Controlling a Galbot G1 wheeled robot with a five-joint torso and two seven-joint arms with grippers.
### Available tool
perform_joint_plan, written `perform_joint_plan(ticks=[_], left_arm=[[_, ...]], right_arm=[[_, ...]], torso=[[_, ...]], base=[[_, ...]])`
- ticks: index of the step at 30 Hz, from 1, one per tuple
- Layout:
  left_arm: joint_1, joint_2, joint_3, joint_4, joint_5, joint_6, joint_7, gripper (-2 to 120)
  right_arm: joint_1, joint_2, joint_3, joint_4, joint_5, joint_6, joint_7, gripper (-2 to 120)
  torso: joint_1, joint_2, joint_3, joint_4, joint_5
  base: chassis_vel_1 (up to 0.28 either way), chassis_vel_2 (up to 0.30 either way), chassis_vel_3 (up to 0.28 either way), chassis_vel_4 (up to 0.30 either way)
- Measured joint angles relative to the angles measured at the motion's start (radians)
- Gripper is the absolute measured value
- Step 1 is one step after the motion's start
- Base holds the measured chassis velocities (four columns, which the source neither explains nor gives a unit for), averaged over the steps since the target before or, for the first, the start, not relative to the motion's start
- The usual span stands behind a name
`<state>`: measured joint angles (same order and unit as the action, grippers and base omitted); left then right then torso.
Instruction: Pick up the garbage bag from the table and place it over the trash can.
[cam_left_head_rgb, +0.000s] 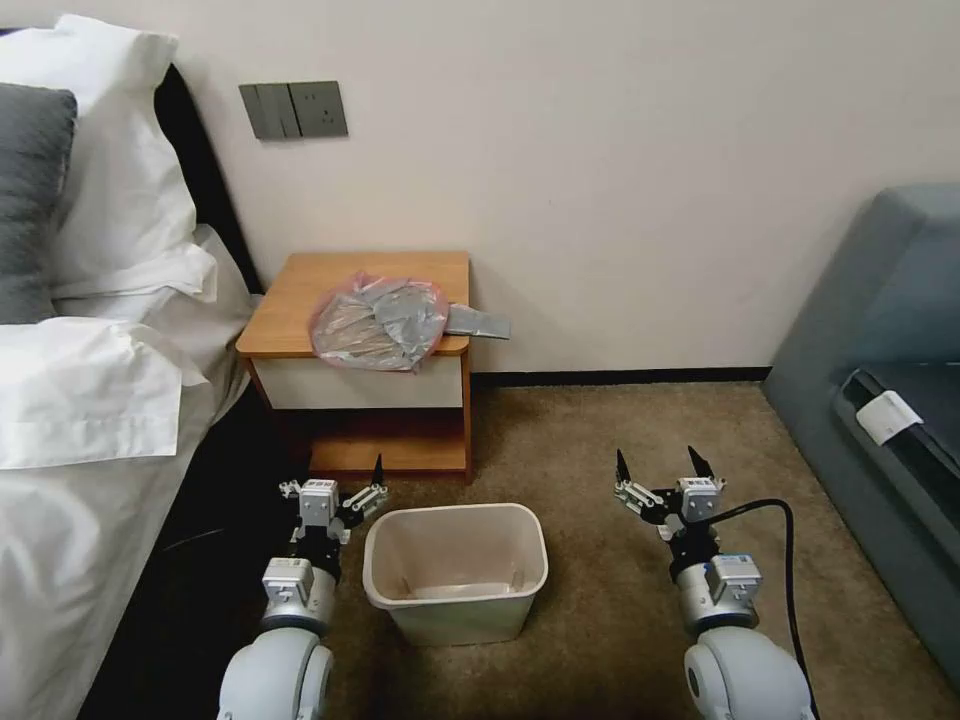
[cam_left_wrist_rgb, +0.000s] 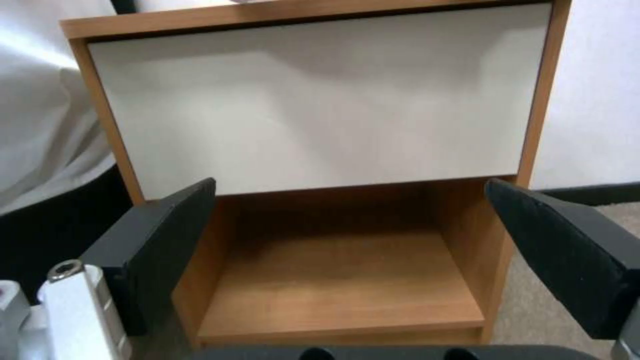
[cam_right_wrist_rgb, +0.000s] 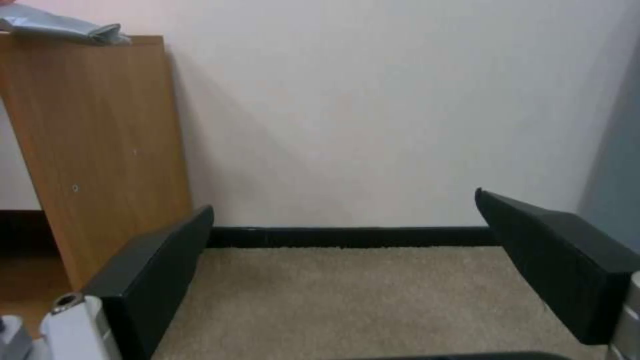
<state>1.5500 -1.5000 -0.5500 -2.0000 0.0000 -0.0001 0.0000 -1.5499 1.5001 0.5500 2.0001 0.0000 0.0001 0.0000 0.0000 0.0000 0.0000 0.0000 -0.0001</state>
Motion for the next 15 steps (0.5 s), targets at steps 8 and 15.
perform_joint_plan(ticks=[8,15], left_arm=[[0.0,0.0,0.0,0.0,0.0,0.0,0.0,100],[0.0,0.0,0.0,0.0,0.0,0.0,0.0,100]], right_arm=[[0.0,0.0,0.0,0.0,0.0,0.0,0.0,100],[0.0,0.0,0.0,0.0,0.0,0.0,0.0,100]], torso=[[0.0,0.0,0.0,0.0,0.0],[0.0,0.0,0.0,0.0,0.0]], base=[[0.0,0.0,0.0,0.0],[0.0,0.0,0.0,0.0]])
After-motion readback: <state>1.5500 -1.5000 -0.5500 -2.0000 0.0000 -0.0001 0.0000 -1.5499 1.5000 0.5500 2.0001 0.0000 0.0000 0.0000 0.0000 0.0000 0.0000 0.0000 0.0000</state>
